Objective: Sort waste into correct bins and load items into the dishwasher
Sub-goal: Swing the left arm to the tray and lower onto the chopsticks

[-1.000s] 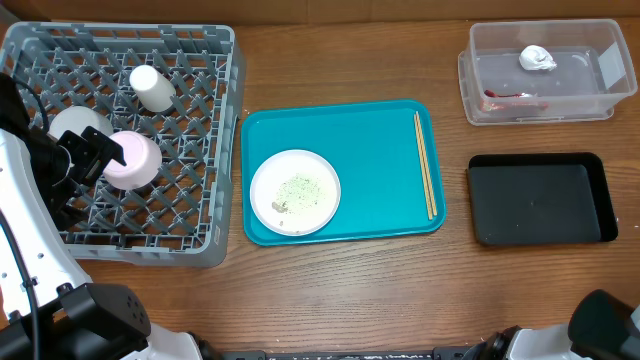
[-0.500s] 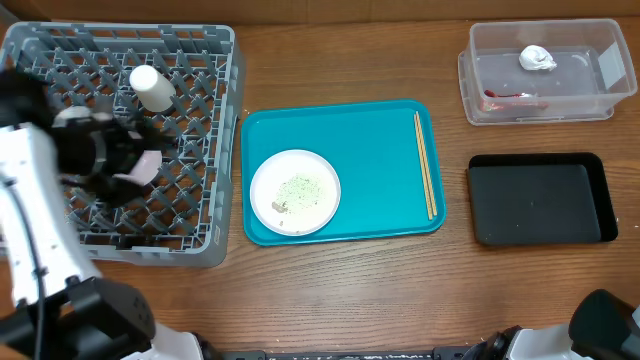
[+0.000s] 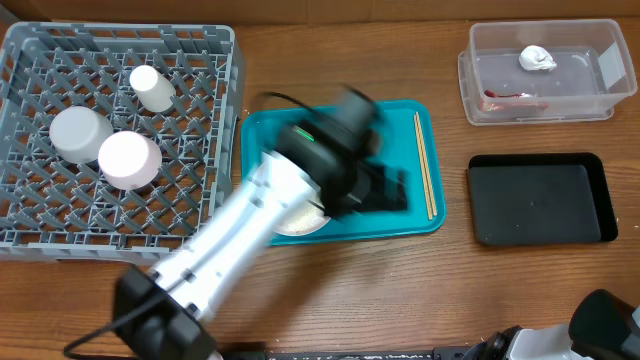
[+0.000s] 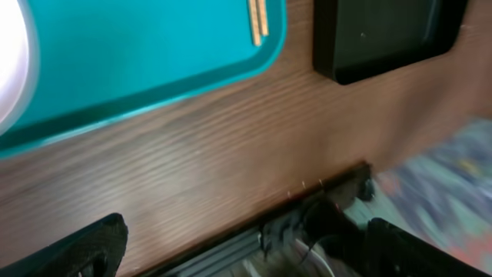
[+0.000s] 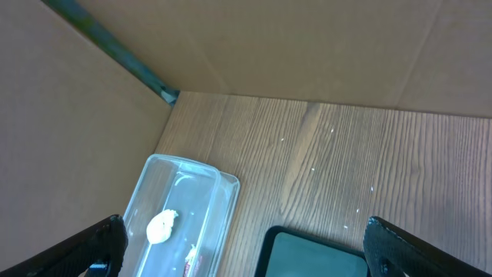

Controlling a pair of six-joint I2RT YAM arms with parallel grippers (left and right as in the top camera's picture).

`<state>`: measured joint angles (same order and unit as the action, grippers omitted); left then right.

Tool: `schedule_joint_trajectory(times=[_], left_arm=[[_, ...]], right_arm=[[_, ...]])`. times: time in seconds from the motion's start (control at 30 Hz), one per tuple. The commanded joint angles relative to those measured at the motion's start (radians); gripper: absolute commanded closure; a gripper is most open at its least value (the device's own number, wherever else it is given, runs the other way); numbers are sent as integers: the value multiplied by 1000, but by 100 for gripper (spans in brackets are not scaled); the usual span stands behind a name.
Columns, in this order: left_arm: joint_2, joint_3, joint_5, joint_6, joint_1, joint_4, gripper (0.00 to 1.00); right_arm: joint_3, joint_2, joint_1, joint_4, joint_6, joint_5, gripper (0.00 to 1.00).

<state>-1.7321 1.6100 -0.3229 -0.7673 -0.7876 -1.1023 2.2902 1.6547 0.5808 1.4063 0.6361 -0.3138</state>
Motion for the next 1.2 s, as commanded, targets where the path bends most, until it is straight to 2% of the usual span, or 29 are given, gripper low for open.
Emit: schedule_joint_trajectory(times=[0.0, 0.1, 0.27, 0.37, 0.53, 0.73, 0.9, 1.17], left_arm=[[-85, -3, 354, -295, -115, 43, 0], [-216, 47, 296, -277, -128, 53, 0], [-416, 294, 110, -118, -44, -90, 0], [-476, 503, 164, -76, -4, -212, 0], [-484, 731, 327, -71, 8, -228, 0], [-513, 734, 534, -97, -36, -185, 0], [-617, 734, 548, -77, -91, -48, 0], [-757, 734, 603, -103, -102, -64, 1]], right_arm=[[0, -5, -2, -5, 8, -7, 0], [0, -5, -2, -5, 8, -7, 0], [0, -5, -2, -5, 8, -7, 0], [0, -5, -2, -5, 8, -7, 0], [0, -5, -2, -5, 8, -7, 0], [0, -5, -2, -5, 8, -7, 0], [0, -5, -2, -5, 8, -7, 0], [0, -5, -2, -5, 8, -7, 0]])
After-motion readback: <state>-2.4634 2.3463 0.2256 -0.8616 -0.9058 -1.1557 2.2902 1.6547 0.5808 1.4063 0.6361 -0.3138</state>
